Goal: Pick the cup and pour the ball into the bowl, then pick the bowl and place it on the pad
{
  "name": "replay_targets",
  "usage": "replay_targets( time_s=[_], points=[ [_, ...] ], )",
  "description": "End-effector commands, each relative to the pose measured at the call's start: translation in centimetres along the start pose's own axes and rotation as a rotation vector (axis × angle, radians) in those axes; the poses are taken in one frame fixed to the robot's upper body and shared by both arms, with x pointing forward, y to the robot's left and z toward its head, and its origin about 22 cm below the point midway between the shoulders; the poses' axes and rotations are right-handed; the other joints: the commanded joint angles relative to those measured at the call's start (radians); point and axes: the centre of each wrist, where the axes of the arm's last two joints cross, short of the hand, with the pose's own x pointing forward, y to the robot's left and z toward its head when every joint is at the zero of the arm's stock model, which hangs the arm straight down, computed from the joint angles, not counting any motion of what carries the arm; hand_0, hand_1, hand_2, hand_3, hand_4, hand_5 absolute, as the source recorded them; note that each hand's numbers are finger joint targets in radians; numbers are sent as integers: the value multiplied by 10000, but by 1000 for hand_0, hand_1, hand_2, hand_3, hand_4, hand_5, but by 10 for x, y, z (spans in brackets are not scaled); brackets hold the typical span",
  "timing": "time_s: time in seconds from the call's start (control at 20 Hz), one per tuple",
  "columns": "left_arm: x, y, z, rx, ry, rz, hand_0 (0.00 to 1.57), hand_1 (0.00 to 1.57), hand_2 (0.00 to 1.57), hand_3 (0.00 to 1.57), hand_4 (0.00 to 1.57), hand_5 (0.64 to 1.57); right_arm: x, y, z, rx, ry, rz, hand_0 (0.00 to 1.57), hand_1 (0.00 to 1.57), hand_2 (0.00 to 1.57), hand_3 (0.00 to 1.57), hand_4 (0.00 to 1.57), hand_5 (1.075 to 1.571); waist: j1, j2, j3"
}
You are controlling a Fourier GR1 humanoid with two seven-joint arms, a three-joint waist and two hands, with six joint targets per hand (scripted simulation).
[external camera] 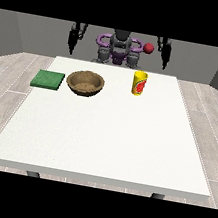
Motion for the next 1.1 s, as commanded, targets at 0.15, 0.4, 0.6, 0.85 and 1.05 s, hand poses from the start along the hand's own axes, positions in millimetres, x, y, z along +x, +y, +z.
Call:
replay_targets(
  time_s=[0.15, 0.4, 0.6, 0.85, 1.05],
  points=[
    [24, 11, 0, 65, -230, -177, 0, 0, 0, 0, 664, 1566, 23, -9, 0, -38, -153, 201, 0, 0, 0, 0, 875, 1533, -3, -2222, -251],
    [37, -25, 18, -164, 1649, 2664, 0, 0, 0, 0, 637, 1563, 16, 4, 25, -557, 2310, -1914, 0, 0, 0, 0, 865, 1534, -187, -4303, -308],
    [78, -32, 19, 229, 2116, 2679, 0, 0, 0, 0, 618, 1564, 41, 0, 35, -563, 2713, -1628, 0, 0, 0, 0, 856, 1531, -312, -4375, -305],
    [101, -43, 11, 222, 116, 2098, 0, 0, 0, 0, 556, 1555, 101, 4, 21, -652, 395, -1730, 0, 0, 0, 0, 760, 1548, -521, -2189, -312],
    [100, -26, -17, 415, -1477, 1758, 0, 0, 0, 0, 609, 1555, 82, -6, 9, -277, -1035, -1807, 0, 0, 0, 0, 716, 1540, -736, -323, -307]
  ],
)
